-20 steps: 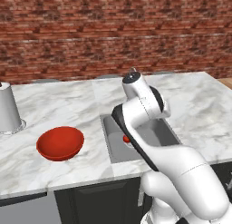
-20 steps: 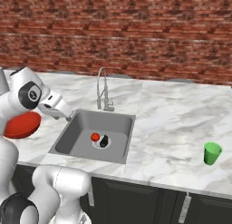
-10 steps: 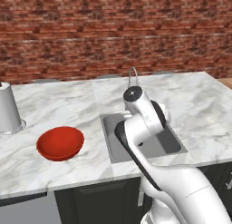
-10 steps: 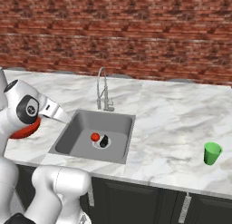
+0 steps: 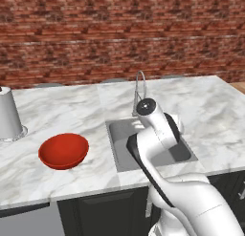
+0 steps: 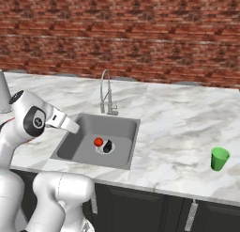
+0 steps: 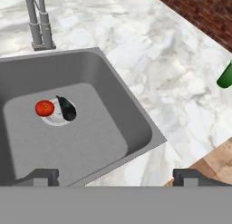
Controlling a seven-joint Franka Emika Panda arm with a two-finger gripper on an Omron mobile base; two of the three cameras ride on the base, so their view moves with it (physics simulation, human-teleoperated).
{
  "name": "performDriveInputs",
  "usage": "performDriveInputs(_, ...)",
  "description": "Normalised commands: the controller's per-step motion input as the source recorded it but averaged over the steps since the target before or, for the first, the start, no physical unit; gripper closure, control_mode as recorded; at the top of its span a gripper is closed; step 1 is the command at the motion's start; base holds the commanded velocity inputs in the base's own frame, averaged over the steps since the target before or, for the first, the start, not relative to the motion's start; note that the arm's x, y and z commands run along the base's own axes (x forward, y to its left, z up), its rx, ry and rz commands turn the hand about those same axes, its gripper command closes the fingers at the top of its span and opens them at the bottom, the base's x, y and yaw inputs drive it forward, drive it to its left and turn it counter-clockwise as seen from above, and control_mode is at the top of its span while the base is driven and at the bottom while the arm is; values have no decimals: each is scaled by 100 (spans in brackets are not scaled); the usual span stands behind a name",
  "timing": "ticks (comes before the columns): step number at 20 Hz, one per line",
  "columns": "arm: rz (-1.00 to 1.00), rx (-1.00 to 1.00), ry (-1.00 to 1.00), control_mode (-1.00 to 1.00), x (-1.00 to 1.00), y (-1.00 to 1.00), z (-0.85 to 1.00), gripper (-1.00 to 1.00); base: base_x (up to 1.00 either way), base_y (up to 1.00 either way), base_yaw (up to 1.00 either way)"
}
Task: Remove the tomato and eggplant from the sink. Then move the bowl and cup from the counter to the sink for washing.
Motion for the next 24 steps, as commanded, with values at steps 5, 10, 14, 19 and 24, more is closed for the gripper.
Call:
performDriveInputs(5, 0, 0, 4, -100, 3, -4, -9, -100, 0, 0, 0)
performDriveInputs(10, 0, 0, 0, -100, 1, -5, -14, -100, 0, 0, 0)
performDriveInputs(14, 0, 0, 0, -100, 4, -12, -13, -100, 0, 0, 0)
performDriveInputs(19, 2, 1, 1, -100, 8, -15, -10, -100, 0, 0, 0)
performDriveInputs(24, 7, 5, 3, -100, 10, -17, -10, -100, 0, 0, 0)
